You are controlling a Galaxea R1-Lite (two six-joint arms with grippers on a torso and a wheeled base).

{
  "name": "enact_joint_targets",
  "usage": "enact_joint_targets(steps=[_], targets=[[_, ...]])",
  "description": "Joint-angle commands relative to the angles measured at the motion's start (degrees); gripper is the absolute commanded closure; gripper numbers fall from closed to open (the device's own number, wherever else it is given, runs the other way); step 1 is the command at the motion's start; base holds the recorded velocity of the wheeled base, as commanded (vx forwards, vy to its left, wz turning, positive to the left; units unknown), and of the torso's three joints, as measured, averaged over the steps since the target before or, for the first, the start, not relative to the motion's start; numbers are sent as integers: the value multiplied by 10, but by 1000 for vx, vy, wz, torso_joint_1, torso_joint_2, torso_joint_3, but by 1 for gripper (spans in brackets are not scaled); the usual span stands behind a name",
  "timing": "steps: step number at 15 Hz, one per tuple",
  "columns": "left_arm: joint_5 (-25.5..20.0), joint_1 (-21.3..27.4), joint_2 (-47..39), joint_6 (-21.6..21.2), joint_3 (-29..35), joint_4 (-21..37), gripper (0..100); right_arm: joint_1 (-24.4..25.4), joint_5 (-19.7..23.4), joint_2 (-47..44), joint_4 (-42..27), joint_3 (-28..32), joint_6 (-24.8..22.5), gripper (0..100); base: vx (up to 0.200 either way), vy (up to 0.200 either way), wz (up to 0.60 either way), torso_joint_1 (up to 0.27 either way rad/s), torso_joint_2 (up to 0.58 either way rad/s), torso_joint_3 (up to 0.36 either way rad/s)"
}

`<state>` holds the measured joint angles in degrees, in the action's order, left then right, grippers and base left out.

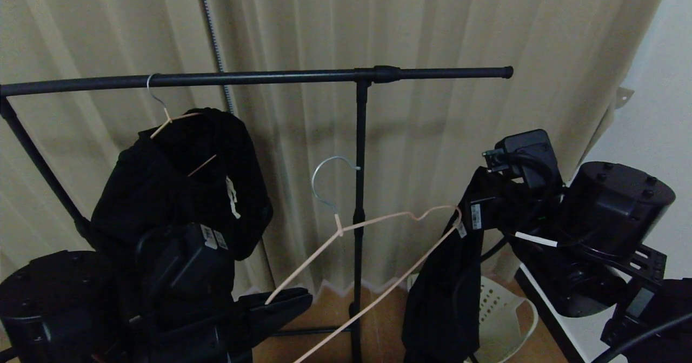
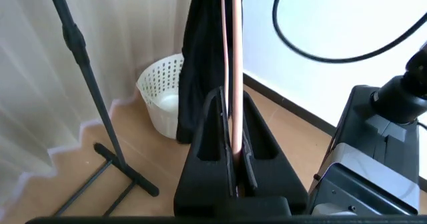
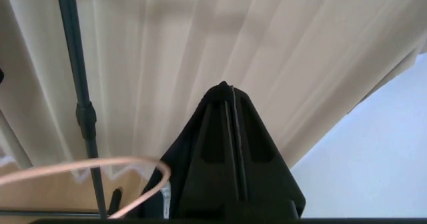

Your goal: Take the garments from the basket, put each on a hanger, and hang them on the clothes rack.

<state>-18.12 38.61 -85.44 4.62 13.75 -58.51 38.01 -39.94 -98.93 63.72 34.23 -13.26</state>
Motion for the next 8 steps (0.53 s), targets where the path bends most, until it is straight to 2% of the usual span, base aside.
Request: enact_joint_targets(steps=[1,8], targets=[[0,0,-15,0,0,-1,100,4,0,-3,0,3,0,100,0,0,0,0,0,0],[0,0,-10,1,2,-1,100,8,-11,-39,23,26,1,100,0,0,0,0,0,0]])
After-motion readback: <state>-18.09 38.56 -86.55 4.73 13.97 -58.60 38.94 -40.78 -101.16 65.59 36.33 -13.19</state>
